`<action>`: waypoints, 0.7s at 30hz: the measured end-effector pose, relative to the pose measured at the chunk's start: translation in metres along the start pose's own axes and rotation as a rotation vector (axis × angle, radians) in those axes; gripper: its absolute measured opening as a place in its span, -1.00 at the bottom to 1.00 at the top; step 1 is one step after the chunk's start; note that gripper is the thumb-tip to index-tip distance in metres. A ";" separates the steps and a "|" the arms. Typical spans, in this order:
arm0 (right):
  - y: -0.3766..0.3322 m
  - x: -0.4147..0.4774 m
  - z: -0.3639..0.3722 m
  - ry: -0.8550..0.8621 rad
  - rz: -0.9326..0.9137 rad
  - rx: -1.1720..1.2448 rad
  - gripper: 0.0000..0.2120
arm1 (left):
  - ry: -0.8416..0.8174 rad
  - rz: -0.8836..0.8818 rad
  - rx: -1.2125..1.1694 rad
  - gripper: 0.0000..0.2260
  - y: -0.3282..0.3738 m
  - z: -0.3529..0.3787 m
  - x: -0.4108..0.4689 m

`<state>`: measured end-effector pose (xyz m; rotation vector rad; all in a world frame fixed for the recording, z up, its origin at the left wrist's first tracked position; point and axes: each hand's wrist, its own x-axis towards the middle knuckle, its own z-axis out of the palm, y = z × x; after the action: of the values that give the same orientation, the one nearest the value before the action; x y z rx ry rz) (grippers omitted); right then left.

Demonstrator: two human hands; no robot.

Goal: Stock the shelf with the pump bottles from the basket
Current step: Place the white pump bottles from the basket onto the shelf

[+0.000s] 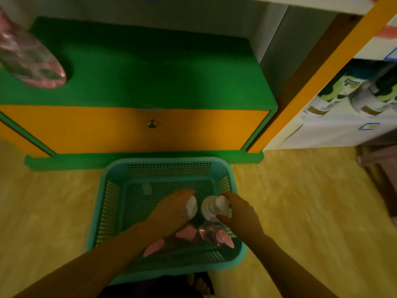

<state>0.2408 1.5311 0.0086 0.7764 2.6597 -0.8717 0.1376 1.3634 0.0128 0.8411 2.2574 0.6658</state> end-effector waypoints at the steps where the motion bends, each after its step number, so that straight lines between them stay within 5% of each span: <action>1: 0.000 -0.001 0.005 0.060 -0.009 0.008 -0.60 | 0.019 0.005 0.006 -0.51 -0.001 0.003 0.002; 9: -0.021 0.003 -0.018 0.198 -0.233 0.073 -0.65 | 0.079 0.081 -0.046 -0.54 0.001 -0.031 -0.003; 21: -0.151 -0.051 -0.175 0.354 -0.510 0.211 -0.68 | 0.419 0.300 -0.313 -0.55 0.087 -0.183 -0.091</action>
<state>0.1894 1.5131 0.2386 0.3048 3.1890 -1.2508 0.0976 1.3146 0.2256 0.9580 2.3086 1.4070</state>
